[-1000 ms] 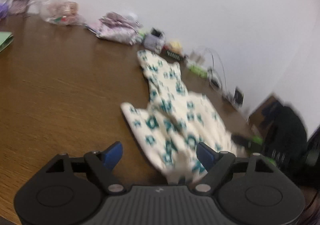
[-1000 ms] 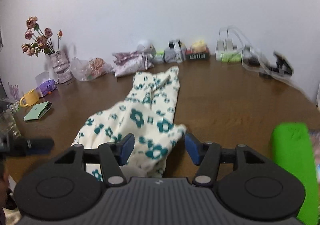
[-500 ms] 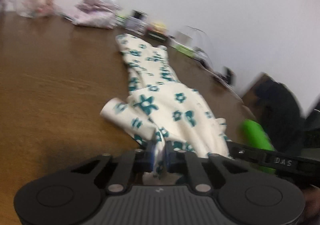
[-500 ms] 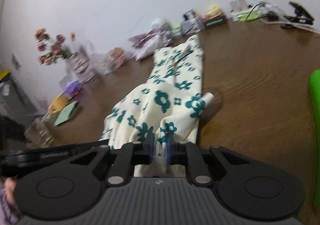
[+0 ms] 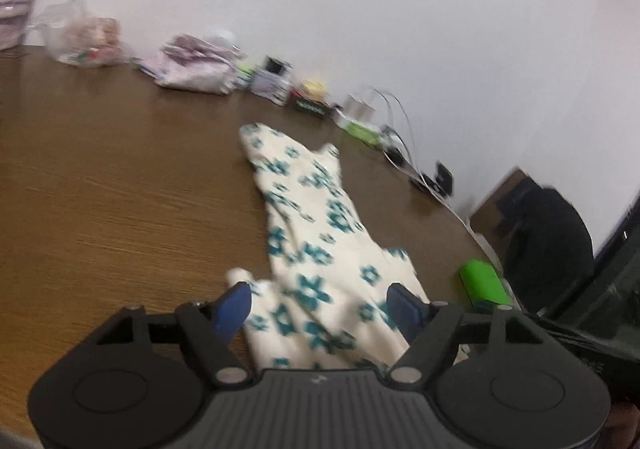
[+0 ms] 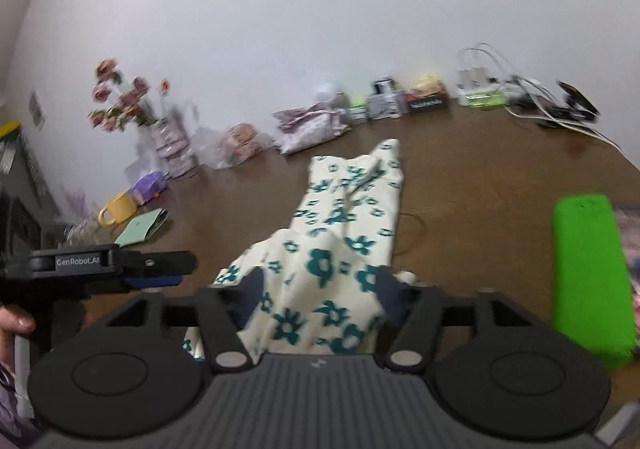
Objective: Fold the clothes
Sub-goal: 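Grasp the folded dress end with both grippers and pull it straight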
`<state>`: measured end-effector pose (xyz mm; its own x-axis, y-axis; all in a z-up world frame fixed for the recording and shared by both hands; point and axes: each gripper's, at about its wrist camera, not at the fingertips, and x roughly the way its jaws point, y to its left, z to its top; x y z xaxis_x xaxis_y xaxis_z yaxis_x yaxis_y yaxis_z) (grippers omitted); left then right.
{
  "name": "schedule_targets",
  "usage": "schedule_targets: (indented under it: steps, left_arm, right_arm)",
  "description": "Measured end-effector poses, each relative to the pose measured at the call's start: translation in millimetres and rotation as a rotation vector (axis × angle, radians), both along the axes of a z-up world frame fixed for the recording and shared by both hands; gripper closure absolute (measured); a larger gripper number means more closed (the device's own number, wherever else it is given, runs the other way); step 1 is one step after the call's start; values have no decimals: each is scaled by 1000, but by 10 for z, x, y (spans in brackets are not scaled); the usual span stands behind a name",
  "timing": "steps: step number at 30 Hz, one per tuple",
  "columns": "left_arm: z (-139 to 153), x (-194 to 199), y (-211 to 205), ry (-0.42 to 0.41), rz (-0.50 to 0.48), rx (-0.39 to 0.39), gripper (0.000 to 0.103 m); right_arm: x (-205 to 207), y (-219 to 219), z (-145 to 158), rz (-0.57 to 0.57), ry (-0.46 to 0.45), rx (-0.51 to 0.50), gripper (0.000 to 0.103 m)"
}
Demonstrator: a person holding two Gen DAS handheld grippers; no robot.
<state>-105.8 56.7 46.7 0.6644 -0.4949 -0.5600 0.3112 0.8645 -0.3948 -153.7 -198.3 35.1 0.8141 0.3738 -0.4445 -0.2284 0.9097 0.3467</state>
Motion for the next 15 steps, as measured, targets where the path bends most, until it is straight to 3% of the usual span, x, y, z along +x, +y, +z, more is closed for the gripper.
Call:
schedule_targets:
  steps: [4, 6, 7, 8, 9, 10, 12, 15]
  left_arm:
    - [-193, 97, -178, 84, 30, 64, 29]
    - [-280, 124, -153, 103, 44, 51, 31]
    - [-300, 130, -125, 102, 47, 31, 39]
    - [-306, 137, -93, 107, 45, 7, 68]
    - [-307, 143, -73, 110, 41, -16, 81]
    - [-308, 148, -52, 113, 37, -40, 87]
    - [-293, 148, -22, 111, 26, -81, 90]
    - [-141, 58, -55, 40, -15, -109, 93]
  right_arm:
    - [261, 123, -217, 10, 93, -26, 34]
    - [319, 113, -320, 1, 132, -13, 43]
    - [326, 95, -363, 7, 144, 8, 51]
    - [330, 73, -390, 18, 149, 38, 58]
    - [333, 49, -407, 35, 149, 73, 79]
    - [330, 35, -411, 49, 144, 100, 88]
    - [302, 33, -384, 71, 124, 129, 93]
    - [237, 20, -302, 95, 85, 152, 95]
